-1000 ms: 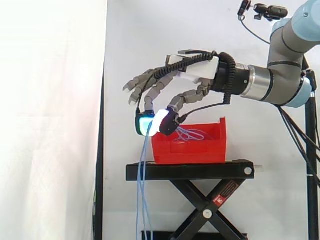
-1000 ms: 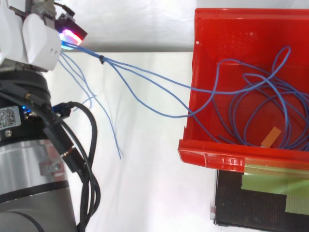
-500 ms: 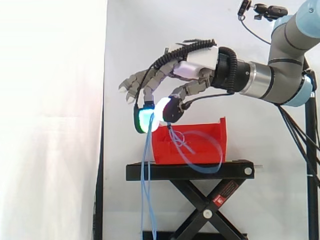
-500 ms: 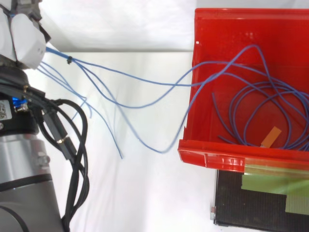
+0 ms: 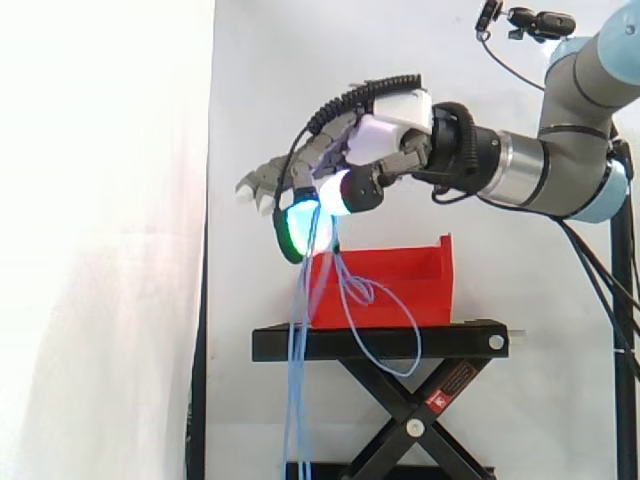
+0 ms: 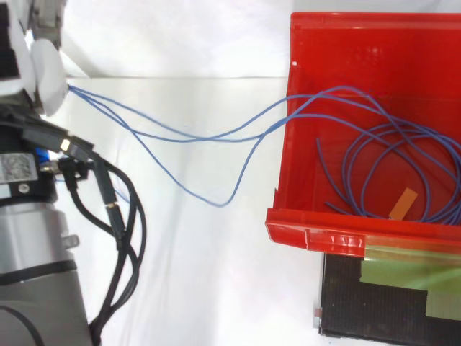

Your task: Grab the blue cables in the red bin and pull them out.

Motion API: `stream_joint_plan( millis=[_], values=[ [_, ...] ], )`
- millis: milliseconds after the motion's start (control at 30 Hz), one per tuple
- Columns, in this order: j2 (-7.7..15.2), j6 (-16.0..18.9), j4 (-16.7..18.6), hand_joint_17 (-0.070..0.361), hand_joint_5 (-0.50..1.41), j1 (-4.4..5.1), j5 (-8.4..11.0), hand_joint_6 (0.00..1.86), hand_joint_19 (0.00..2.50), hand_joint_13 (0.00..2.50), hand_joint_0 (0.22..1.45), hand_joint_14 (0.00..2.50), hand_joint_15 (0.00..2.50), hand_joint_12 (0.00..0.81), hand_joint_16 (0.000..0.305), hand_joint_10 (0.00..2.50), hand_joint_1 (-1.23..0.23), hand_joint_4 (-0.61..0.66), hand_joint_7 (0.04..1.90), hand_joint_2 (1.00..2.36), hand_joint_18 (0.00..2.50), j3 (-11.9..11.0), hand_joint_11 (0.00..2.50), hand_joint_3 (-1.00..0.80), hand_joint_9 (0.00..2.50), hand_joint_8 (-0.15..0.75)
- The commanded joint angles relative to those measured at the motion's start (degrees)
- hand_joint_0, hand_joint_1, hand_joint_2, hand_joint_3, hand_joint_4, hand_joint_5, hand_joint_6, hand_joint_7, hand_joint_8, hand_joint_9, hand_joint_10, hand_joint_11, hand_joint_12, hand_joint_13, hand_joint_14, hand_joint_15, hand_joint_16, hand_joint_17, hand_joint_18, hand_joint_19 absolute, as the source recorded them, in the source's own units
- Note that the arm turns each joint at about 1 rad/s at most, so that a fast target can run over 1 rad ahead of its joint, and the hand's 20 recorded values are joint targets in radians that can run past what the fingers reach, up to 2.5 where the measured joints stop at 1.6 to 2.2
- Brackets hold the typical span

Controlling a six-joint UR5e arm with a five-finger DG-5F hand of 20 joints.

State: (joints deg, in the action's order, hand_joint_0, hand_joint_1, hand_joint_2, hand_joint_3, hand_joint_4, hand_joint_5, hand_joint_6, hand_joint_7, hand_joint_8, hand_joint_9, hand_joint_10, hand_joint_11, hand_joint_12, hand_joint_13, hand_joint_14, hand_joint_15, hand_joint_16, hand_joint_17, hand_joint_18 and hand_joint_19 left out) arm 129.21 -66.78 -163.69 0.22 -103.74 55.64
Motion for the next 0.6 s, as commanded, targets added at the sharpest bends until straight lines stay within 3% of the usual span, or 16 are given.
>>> stream_joint_plan(
  millis=[0, 67, 133, 367, 567],
  values=[
    [-0.01, 3.02, 2.76, 0.084, 1.01, 0.04, 0.99, 0.01, 0.52, 0.51, 0.88, 0.01, 0.40, 0.289, 0.037, 0.02, -0.76, 0.21, 0.74, 1.00, 0.35, 2.45, 0.59, -1.00, 0.80, 0.261],
    [-0.01, 3.37, 3.38, 0.084, 1.01, 0.13, 1.08, 0.00, 0.52, 0.50, 0.88, 0.02, 0.40, 0.289, 0.037, 0.02, -0.76, 0.22, 0.74, 1.00, 0.35, 2.72, 0.59, -1.00, 0.80, 0.261],
    [-0.01, 5.83, 5.57, 0.084, 1.01, 0.13, 1.52, 0.00, 0.52, 0.51, 0.88, 0.01, 0.40, 0.289, 0.037, 0.02, -0.76, 0.21, 0.74, 1.00, 0.35, 3.24, 0.60, -1.00, 0.80, 0.261],
    [0.08, 11.98, 5.93, 0.084, 1.01, 0.13, 1.52, 0.01, 0.52, 0.50, 0.88, 0.01, 0.40, 0.288, 0.037, 0.02, -0.76, 0.21, 0.74, 1.00, 0.35, 3.24, 0.61, -1.00, 0.80, 0.260],
    [0.08, 12.60, 5.66, 0.084, 1.01, 0.13, 1.61, 0.01, 0.52, 0.51, 0.88, 0.01, 0.40, 0.288, 0.037, 0.02, -0.76, 0.21, 0.74, 1.00, 0.35, 3.24, 0.60, -1.00, 0.80, 0.260]
  ],
)
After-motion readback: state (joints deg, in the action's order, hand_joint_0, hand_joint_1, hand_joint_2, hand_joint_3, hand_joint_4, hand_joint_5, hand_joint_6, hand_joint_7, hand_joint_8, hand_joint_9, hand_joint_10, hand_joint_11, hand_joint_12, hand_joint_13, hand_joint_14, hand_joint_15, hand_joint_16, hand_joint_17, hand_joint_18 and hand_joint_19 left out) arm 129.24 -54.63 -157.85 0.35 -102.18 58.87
